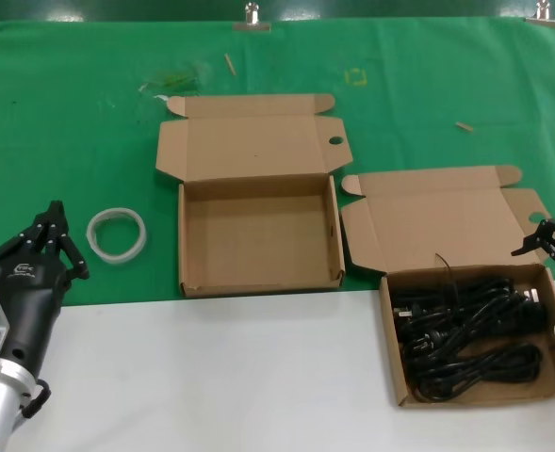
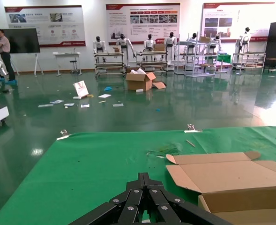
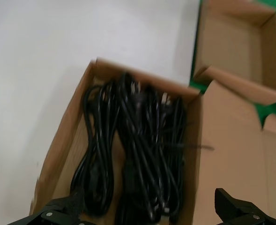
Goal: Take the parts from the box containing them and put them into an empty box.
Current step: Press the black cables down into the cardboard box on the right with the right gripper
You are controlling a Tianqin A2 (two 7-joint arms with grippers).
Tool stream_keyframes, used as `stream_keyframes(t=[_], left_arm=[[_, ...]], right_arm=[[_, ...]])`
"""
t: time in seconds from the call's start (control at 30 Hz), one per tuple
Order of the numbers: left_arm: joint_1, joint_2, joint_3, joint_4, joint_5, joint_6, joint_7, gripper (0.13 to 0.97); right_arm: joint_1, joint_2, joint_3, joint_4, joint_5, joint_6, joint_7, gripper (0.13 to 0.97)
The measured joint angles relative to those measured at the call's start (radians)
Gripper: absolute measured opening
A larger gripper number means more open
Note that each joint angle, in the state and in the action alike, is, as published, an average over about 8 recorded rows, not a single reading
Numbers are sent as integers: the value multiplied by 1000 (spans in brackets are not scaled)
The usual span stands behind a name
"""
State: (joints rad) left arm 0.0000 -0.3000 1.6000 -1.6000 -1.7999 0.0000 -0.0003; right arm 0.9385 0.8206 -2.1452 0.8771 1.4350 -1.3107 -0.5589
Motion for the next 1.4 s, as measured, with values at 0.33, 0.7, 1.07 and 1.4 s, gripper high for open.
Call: stream_keyframes(t=[0.33,0.7,1.07,1.4], left_arm=[[0,0,0,0,0,0,0,140],[0,0,0,0,0,0,0,140],[0,0,0,0,0,0,0,140],[0,0,0,0,0,0,0,140]], right_arm=[[102,-78,-64,-122,-127,1,-55,966],[92,-109,-65,-141,-149,14,-80,964],[94,-129,-60,-182,-154,22,-108,950],[114,-152,-58,-218,-161,33,-125,859]])
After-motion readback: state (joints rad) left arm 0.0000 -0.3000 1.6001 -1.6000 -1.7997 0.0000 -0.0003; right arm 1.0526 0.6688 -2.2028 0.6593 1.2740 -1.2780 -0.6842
